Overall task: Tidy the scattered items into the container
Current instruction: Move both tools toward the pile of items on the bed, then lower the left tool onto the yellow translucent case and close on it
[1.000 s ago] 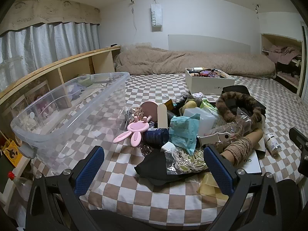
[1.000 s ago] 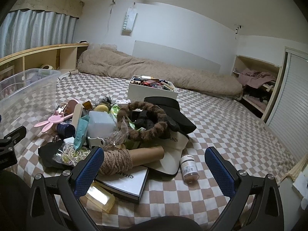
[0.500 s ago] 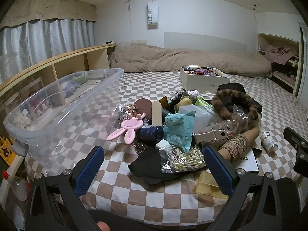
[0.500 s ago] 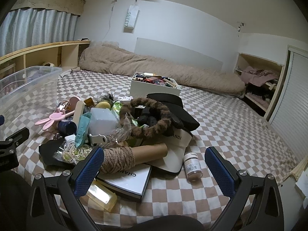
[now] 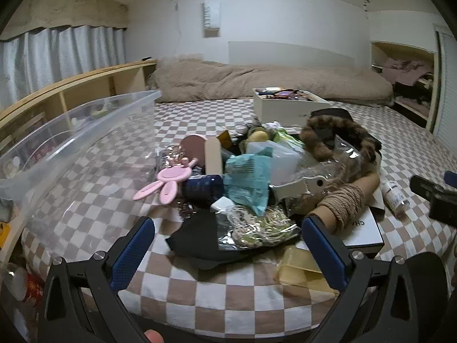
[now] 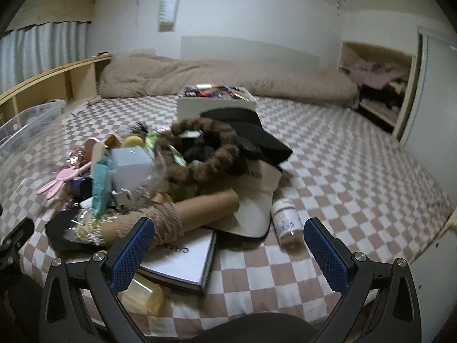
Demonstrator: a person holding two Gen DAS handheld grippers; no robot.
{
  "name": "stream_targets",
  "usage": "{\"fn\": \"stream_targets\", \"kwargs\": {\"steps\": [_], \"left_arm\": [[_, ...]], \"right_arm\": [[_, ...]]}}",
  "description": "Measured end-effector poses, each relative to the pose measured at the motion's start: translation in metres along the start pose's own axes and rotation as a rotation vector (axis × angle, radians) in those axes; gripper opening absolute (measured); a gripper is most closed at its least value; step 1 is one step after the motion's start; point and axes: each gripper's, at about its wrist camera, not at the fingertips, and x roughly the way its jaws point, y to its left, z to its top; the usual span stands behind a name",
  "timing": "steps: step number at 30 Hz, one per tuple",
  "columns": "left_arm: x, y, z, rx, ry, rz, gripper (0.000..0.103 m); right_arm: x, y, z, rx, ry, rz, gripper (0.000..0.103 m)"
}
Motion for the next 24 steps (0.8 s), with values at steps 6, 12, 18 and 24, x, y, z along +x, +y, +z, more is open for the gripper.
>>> {"fn": "stream_targets", "kwargs": {"steps": [6, 12, 18, 24], "left_arm": [[0.012, -0.009, -0.013, 0.038, -0.009, -0.029, 0.103], [0.022, -0.018, -0.034, 0.079, 0.01, -0.11, 0.103], [0.037, -0.03, -0.051, 0.022, 0.094, -0.208, 0.103], [0.05, -0.037, -0.062, -0.091, 0.217, -0.336, 0.103]], "right_arm": [[0.023, -0.015, -0.009, 0.052, 0.033, -0.017, 0.103], [0.037, -0.029, -0.016, 0.125, 0.079, 0.062, 0.103], [0.047, -0.041, -0.022, 0.184, 0.104, 0.09, 0.103], [0.06, -0.053, -0.029, 0.264, 0.148, 0.13, 0.103]]}}
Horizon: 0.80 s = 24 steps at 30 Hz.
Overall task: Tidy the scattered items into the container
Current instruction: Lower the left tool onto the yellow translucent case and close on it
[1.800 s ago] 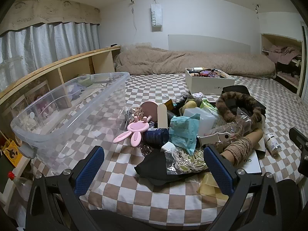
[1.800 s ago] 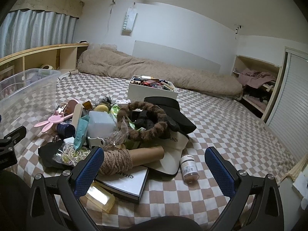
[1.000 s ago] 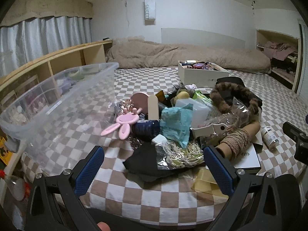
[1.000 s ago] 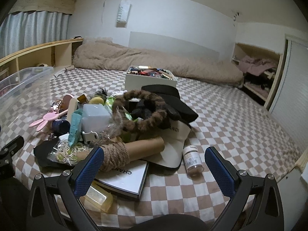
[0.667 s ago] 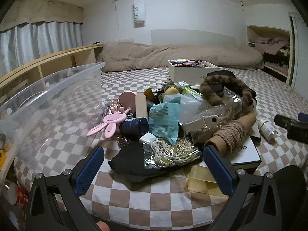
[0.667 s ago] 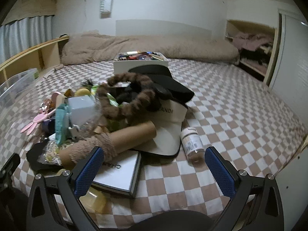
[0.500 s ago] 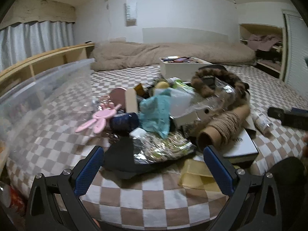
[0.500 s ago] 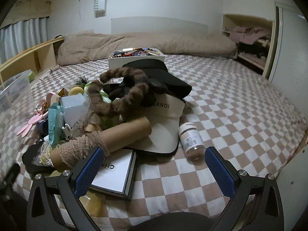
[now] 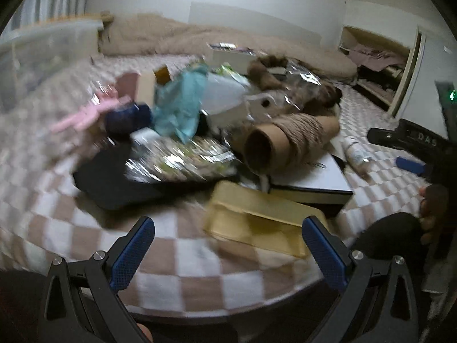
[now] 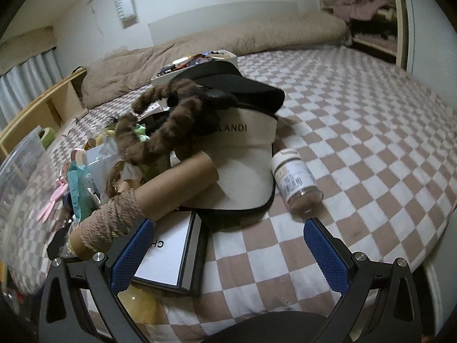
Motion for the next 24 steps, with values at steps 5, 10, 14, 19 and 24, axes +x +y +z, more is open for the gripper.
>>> {"fn": "stream_targets", "kwargs": {"steps": [5, 10, 14, 19, 24], "left_arm": [[0.021, 0.013, -0.004, -0.217, 0.131, -0.196, 0.103], [0.041, 0.023, -0.013, -0.405, 0.209, -0.274, 0.103], [0.04, 0.016, -0.008, -0.399, 0.193, -0.25, 0.103], [0.05, 0.011, -0.005, -0.426, 0.153, -0.205, 0.103], [0.057, 0.014, -0.004, -0.49, 0.119, -0.21, 0.103]], "right_arm": [[0.007, -0.007, -0.001, 0.052, 0.03, 0.104, 0.103], [0.017, -0.014, -0.003, 0.124, 0.068, 0.17, 0.103], [0.022, -0.016, -0.004, 0.147, 0.086, 0.204, 0.103], [0.028, -0.015, -0.006, 0.169, 0.1, 0.259, 0.103], [0.031, -0.022, -0.007, 0.218, 0.094, 0.345, 0.103]]}}
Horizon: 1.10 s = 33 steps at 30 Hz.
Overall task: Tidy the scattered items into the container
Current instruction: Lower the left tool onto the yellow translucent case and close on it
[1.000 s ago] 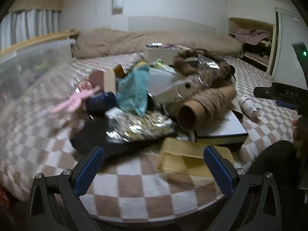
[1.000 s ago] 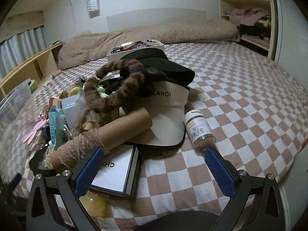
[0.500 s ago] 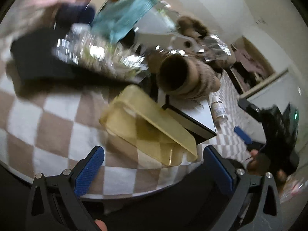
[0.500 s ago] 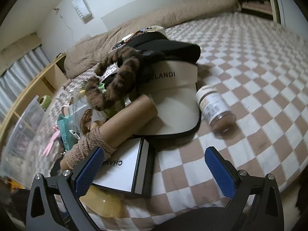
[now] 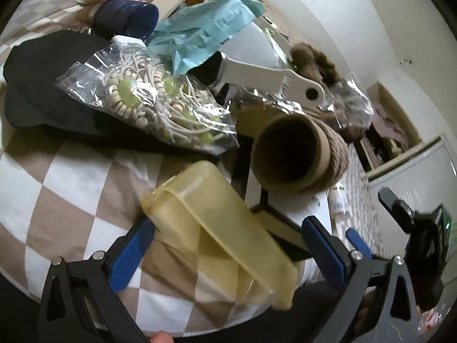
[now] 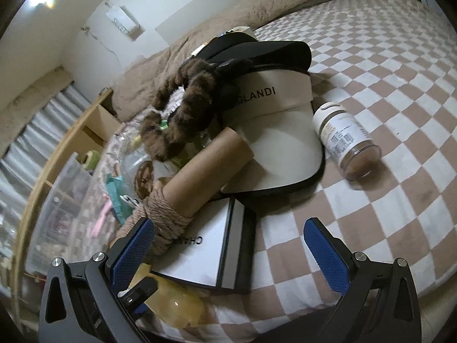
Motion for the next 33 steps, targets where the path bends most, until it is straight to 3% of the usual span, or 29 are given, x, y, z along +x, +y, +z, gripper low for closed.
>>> {"fn": "stream_targets", "kwargs": {"steps": [7, 13, 20, 23, 30, 33], "left_arm": [[-0.002, -0.001, -0.005, 0.025, -0.011, -0.009, 0.102], [-0.01, 0.008, -0.007, 0.041, -0.02, -0.002, 0.076], [-0.017, 0.012, 0.003, 0.084, -0.02, 0.001, 0.067], [-0.027, 0.006, 0.005, 0.146, -0.062, 0.036, 0.064], [-0.071, -0.003, 0.024, 0.359, -0.228, 0.239, 0.059], [-0.094, 0.004, 0.039, 0.391, -0.306, 0.303, 0.059]], "right_arm": [[-0.008, -0.002, 0.001, 0.054, -0.077, 0.099, 0.103], [-0.001, 0.005, -0.001, 0.027, -0.034, 0.108, 0.103], [0.002, 0.001, -0.003, 0.043, -0.013, 0.115, 0.103], [0.003, -0.003, -0.002, 0.07, -0.002, 0.123, 0.103], [0.005, -0.002, -0.002, 0.078, 0.01, 0.131, 0.103], [0.005, -0.003, -0.002, 0.077, 0.012, 0.131, 0.103]]}}
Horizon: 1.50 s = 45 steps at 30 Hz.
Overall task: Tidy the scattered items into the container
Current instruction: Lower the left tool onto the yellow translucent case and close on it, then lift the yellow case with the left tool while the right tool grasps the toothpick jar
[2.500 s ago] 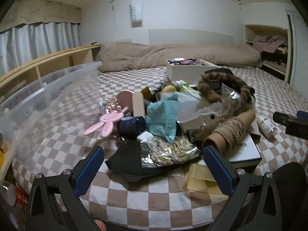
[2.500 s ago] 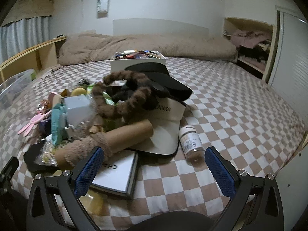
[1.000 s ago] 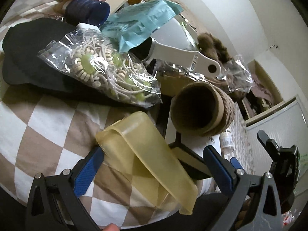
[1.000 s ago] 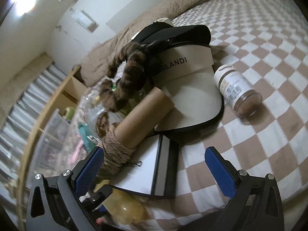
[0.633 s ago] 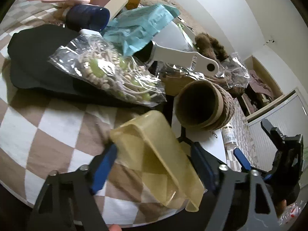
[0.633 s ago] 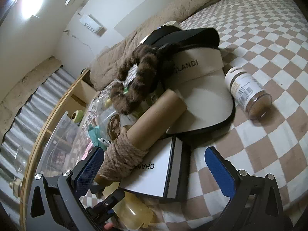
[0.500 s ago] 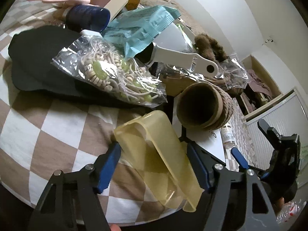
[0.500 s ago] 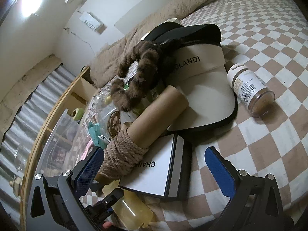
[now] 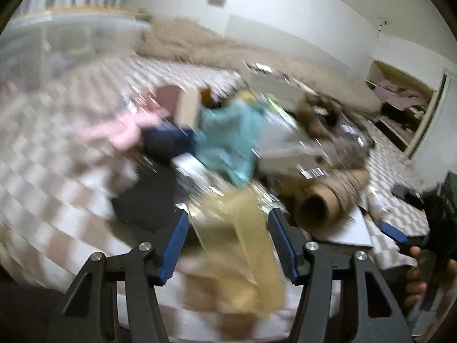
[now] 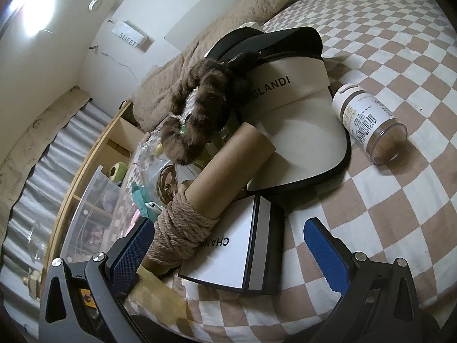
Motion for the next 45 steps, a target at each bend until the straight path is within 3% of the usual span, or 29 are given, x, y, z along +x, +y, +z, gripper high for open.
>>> {"fn": "stream_targets", "kwargs": {"steps": [4, 7, 11, 13, 16, 21, 25, 29, 34, 37, 41, 43, 45], "left_arm": [[0.0, 0.026, 0.024, 0.02, -0.048, 0.134, 0.058], [0.011, 0.034, 0.025, 0.024, -0.005, 0.165, 0.058], [0.017, 0.034, 0.014, -0.044, 0.072, 0.059, 0.058], [0.013, 0.034, 0.006, -0.086, 0.115, -0.041, 0.059], [0.009, 0.036, -0.001, -0.17, 0.146, -0.184, 0.087], [0.006, 0.037, -0.017, -0.303, 0.207, -0.267, 0.089], [0.008, 0.032, -0.036, -0.366, 0.288, -0.253, 0.089], [0.016, 0.017, -0.047, -0.394, 0.341, -0.286, 0.089], [0.027, -0.011, -0.048, -0.308, 0.34, -0.227, 0.089], [0.03, -0.025, -0.048, -0.213, 0.319, -0.142, 0.089], [0.034, -0.037, -0.045, -0.193, 0.32, -0.126, 0.089], [0.036, -0.042, -0.042, -0.209, 0.332, -0.121, 0.09], [0.038, -0.042, -0.037, -0.225, 0.351, -0.117, 0.091]], "right_arm": [[0.0, -0.001, -0.001, 0.007, 0.005, 0.004, 0.103], [0.001, 0.0, -0.001, 0.006, 0.006, 0.002, 0.103], [0.001, -0.001, -0.002, 0.003, 0.005, -0.004, 0.103], [0.002, -0.002, -0.001, 0.006, 0.009, -0.001, 0.103], [0.004, -0.002, -0.001, 0.012, 0.019, 0.006, 0.103], [0.004, 0.0, -0.002, 0.0, 0.024, 0.003, 0.103], [0.004, 0.0, -0.002, 0.002, 0.024, 0.003, 0.103], [0.002, -0.001, -0.001, 0.01, 0.015, -0.001, 0.103], [-0.013, -0.002, 0.001, 0.011, -0.042, -0.041, 0.103], [-0.019, 0.001, 0.006, -0.038, -0.047, -0.104, 0.103], [-0.025, 0.004, 0.022, -0.148, -0.043, -0.276, 0.103], [-0.019, 0.003, 0.033, -0.227, 0.008, -0.349, 0.103], [-0.012, -0.001, 0.041, -0.296, 0.075, -0.367, 0.103]]}}
